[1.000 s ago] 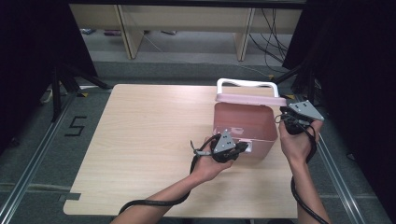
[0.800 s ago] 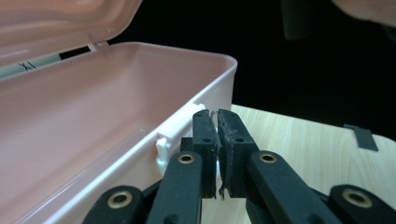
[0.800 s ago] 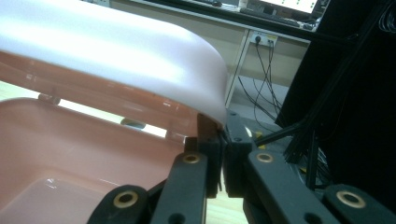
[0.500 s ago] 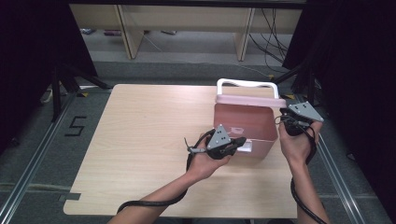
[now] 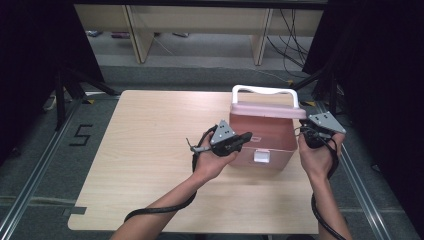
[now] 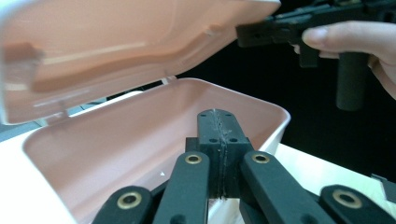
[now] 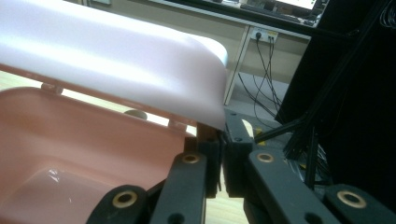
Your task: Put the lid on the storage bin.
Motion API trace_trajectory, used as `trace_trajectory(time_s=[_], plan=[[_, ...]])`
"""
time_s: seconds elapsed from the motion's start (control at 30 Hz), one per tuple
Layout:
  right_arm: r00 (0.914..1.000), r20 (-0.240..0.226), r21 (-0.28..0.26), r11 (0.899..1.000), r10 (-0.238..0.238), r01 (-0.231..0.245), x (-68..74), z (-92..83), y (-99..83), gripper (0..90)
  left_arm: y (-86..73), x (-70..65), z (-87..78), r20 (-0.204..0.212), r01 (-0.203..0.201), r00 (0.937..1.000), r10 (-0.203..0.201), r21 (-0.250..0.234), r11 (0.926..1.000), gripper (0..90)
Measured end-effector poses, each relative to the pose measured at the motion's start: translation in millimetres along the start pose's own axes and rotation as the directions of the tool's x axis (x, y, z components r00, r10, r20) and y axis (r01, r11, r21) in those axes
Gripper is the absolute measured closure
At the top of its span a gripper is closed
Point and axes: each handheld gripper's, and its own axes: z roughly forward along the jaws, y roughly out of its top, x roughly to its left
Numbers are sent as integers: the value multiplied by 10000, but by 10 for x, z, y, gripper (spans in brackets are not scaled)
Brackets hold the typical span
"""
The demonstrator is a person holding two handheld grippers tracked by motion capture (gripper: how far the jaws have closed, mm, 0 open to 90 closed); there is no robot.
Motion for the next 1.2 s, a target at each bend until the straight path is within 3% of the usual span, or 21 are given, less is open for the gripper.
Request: trace_trajectory(time_s=[0.2,0.23,0.5,0.57,0.63,0.67,0.73,0.77,0.8,0.83,0.93,1.0,1.07,1.2], plan=[[10000,-14,122,9999,-39,39,6,-19,-48,882,33,53,-6,-122,70,9999,-71,-52,10000,896],[9999,-39,168,9997,169,-168,20,-28,-59,881,36,56,-3,-122,94,9999,-94,-61,9999,896],[9999,-109,177,9998,-61,63,17,-39,-97,879,55,70,17,-163,50,9999,-50,-26,10000,896],[9998,-87,312,9994,155,-152,32,-54,-106,878,58,73,20,-168,49,9998,-49,-24,10000,895],[10000,-29,156,9998,-78,79,19,-44,-120,877,63,77,23,-190,50,9998,-51,-26,10000,896],[9998,-17,216,9995,221,-221,43,-53,-128,877,64,78,24,-195,42,9998,-43,-21,10000,896],[9999,-132,237,9997,68,-65,32,-51,-133,876,65,81,24,-206,21,9998,-21,-6,10000,896],[9998,-32,292,9994,207,-206,46,-59,-138,876,65,81,25,-210,21,9998,-21,-3,10000,896],[9999,-49,242,9996,-117,118,24,-53,-141,876,64,84,25,-216,21,9998,-21,2,10000,896],[9999,-56,319,9994,130,-129,43,-60,-148,876,63,87,25,-230,15,9997,-15,23,10000,896],[9998,-137,256,9996,-118,121,23,-54,-159,875,62,91,28,-276,45,9996,-45,24,10000,896],[9998,-34,312,9993,189,-187,50,-62,-173,874,64,91,28,-274,39,9996,-38,14,10000,896],[10000,-57,294,9995,-77,78,29,-55,-185,874,65,90,28,-256,8,9997,-8,16,10000,896],[9998,-82,521,9985,194,-189,50,-60,-211,874,58,92,32,-277,20,9996,-19,38,10000,896]])
